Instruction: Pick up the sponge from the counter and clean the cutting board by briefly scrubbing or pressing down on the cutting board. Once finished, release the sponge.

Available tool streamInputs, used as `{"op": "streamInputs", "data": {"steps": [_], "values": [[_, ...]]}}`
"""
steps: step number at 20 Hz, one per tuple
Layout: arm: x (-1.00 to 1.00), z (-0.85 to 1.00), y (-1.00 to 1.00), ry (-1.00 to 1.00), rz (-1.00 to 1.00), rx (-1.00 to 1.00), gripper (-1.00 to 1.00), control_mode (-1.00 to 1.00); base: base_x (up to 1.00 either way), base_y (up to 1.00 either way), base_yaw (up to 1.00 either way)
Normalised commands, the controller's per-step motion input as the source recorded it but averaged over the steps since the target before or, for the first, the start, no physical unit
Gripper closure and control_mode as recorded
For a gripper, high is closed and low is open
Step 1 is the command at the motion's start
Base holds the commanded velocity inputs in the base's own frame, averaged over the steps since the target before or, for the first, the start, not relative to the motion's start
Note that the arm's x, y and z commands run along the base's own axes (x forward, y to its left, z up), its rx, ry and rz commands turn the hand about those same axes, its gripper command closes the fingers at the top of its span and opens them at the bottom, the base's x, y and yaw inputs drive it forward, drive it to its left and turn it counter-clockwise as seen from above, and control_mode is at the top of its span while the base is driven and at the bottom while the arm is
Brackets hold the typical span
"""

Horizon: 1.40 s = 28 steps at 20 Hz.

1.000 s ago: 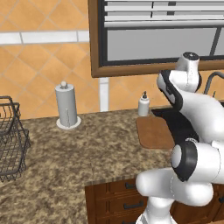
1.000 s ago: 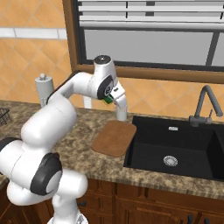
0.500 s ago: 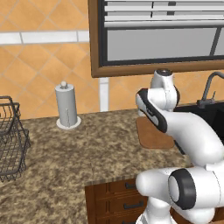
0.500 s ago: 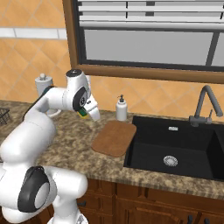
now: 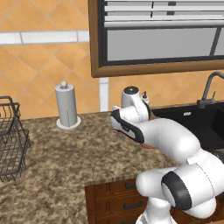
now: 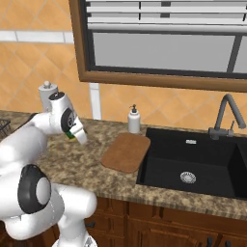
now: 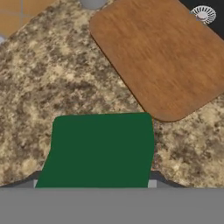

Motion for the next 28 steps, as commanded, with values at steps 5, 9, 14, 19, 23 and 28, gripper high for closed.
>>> {"op": "streamInputs", "data": {"steps": [5,9,14,19,23,28], "values": [[0.46,-0.54,0.14,0.13,0.0,0.0,1.0,-1.0,0.0,0.0,0.0],[0.23,-0.68,0.0,0.0,0.02,0.0,1.0,-1.0,0.0,0.0,0.0],[0.23,-0.78,0.03,0.0,0.0,0.0,1.0,-1.0,0.0,0.0,0.0],[0.22,-0.68,0.01,0.01,0.0,0.0,1.0,-1.0,0.0,0.0,0.0],[0.2,-0.7,0.02,0.0,0.0,0.0,1.0,-1.0,0.0,0.0,0.0],[0.17,-0.68,0.06,0.0,0.0,0.0,1.0,-1.0,0.0,0.0,0.0]]}}
